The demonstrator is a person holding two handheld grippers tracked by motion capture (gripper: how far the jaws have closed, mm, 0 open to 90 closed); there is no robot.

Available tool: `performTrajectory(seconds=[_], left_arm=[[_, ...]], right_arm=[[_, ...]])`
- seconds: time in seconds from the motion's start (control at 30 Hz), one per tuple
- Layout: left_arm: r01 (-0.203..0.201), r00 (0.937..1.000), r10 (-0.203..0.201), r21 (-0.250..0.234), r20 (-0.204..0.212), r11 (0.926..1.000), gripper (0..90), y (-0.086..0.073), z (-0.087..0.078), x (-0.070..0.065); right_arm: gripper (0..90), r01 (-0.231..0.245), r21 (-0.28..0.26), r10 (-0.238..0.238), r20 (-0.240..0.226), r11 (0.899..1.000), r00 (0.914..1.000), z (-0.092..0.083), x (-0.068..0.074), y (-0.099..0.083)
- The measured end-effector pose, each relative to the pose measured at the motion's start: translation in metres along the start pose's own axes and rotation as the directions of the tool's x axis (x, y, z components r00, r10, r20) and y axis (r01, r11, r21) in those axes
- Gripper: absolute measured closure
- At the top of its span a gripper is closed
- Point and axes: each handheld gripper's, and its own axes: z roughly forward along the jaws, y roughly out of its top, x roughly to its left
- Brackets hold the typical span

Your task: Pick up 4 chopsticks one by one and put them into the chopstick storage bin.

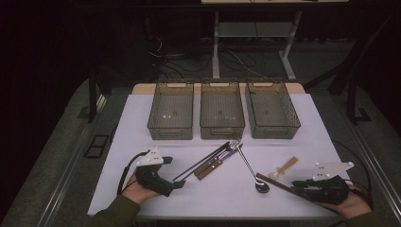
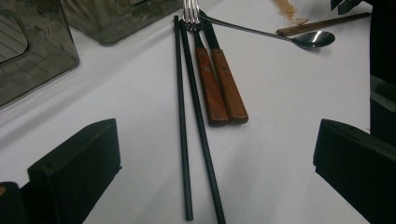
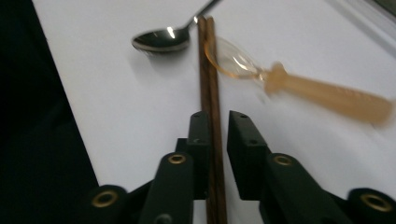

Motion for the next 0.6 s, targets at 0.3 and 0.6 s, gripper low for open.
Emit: performTrajectory(seconds=[0.3,0.6], left_arm=[[0.006,1.0000,-0.006,-0.003,0.000,1.0000,0.0,-0.0001,-0.0001,-0.0003],[0.007,1.0000,-0.007,-0.004,0.000,1.0000,0.0,0.0000,-0.0001,-0.0004]], right_arm=[[81.5,-0.022,0.033,0.022,-0.008,0.999,0.9997,0.0014,-0.0067,-0.0097],[81.1,-0.017,0.039,0.018,-0.009,0.999,0.9998,0.0029,-0.0070,-0.0105]])
